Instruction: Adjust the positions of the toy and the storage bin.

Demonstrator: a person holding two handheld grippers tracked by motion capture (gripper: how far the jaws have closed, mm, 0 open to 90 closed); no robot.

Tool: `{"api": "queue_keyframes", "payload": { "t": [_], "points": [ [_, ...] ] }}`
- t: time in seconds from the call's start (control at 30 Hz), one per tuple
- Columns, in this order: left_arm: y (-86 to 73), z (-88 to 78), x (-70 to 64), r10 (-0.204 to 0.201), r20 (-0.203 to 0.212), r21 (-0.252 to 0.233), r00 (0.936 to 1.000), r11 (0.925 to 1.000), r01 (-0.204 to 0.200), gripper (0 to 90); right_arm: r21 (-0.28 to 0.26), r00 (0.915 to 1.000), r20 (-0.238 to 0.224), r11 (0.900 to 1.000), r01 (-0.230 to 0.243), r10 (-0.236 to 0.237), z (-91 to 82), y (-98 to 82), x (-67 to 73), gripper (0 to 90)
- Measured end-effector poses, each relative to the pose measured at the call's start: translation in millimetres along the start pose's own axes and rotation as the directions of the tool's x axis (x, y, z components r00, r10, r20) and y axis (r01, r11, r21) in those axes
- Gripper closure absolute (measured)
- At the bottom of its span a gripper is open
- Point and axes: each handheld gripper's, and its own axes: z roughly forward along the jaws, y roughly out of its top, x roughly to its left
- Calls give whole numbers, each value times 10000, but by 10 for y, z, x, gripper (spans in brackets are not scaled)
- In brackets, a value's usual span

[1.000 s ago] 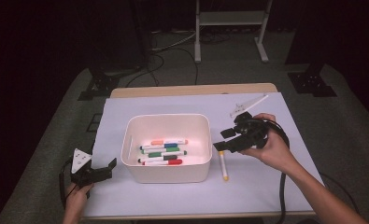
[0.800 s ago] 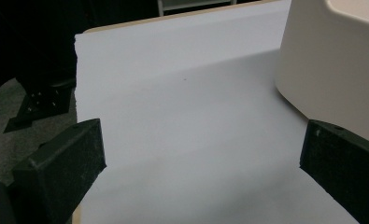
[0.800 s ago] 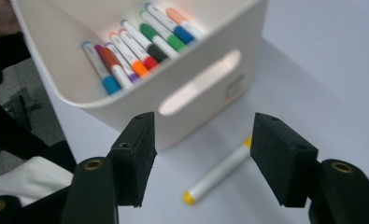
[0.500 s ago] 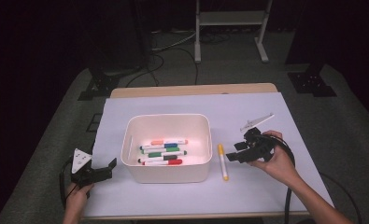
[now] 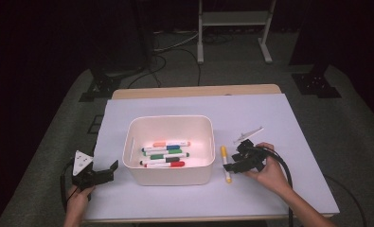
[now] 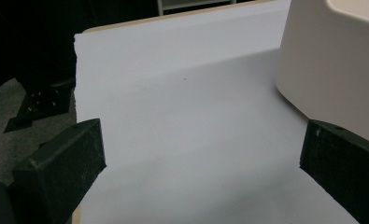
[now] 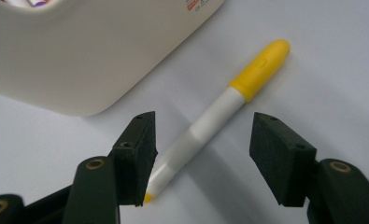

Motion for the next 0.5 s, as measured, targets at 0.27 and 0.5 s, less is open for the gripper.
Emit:
{"api": "queue_keyframes", "payload": {
  "t": [0.27, 0.5],
  "points": [
    [0, -1, 0, 8, 11, 0, 10000, 10000, -8, 0, 50, 9986, 528, 9999, -99, 96, 160, 15, 9, 440],
    [0, 2, -1, 1, 14, 11, 10000, 10000, -1, 0, 132, 9959, 864, 9995, -290, 278, 177, -32, -53, 472]
  ]
}}
